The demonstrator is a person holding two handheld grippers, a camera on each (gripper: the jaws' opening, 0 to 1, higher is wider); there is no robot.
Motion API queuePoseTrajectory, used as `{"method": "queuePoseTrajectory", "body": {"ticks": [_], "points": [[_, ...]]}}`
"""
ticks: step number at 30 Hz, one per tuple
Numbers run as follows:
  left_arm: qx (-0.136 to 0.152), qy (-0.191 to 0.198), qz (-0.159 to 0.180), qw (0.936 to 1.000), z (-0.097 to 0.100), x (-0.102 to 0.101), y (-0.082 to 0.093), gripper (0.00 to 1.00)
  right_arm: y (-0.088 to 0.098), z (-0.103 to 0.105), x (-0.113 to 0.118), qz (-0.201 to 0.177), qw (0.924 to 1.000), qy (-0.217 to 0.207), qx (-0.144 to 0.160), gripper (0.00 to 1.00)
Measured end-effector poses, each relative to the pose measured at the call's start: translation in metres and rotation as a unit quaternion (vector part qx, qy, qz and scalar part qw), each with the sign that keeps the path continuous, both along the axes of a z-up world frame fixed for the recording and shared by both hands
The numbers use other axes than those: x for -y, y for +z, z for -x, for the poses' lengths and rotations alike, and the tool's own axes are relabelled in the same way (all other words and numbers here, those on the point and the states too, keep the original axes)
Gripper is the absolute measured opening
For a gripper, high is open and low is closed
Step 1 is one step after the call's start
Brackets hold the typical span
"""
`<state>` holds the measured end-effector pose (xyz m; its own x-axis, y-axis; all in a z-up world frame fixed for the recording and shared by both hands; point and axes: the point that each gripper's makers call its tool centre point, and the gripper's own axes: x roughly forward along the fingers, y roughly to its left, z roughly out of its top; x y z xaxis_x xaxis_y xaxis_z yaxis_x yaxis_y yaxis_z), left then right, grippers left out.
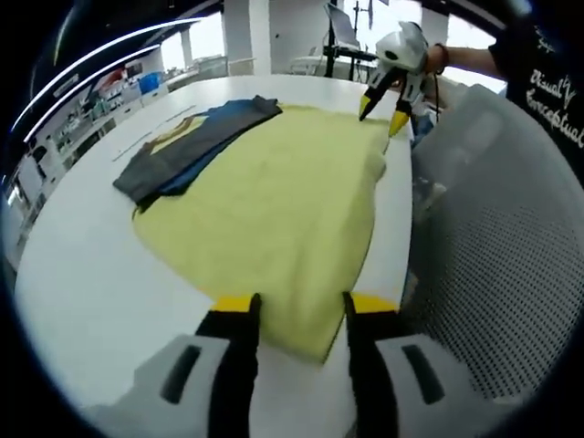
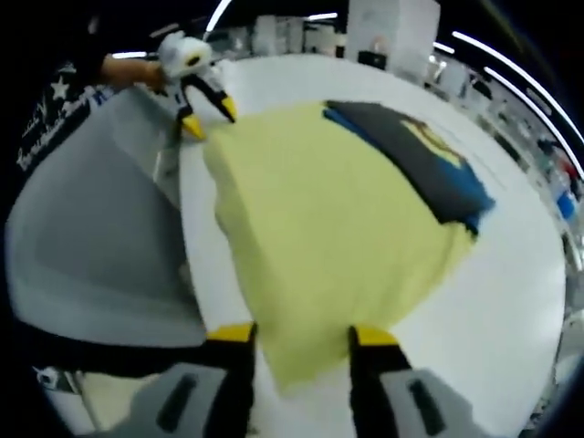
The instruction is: Fold the garment on the visible template until the final outline fits inside the template.
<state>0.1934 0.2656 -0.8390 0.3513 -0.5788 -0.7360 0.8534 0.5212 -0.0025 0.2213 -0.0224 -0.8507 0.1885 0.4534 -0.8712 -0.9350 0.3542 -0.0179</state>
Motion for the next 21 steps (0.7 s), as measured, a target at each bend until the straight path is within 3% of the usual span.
{"method": "queuePoseTrajectory", "body": {"ticks": [3, 7, 13, 21], "points": [[0.0, 0.006, -0.001, 1.0, -0.004, -0.002, 0.0, 0.26, 0.0, -0.003, 0.001, -0.002, 1.0, -0.002, 0.001, 0.33], [-0.001, 0.016, -0.004, 0.9999, -0.007, -0.004, 0.001, 0.11, 0.0, -0.006, 0.004, 0.001, 1.0, -0.002, -0.001, 0.07], [0.016, 0.023, -0.015, 0.9995, -0.014, -0.01, -0.002, 0.01, 0.001, -0.008, 0.002, -0.001, 1.0, -0.003, 0.0, 0.01], [0.024, 0.028, -0.022, 0.9991, -0.012, -0.012, 0.005, 0.0, 0.01, -0.007, 0.003, -0.029, 0.9993, -0.026, -0.001, 0.0]]}}
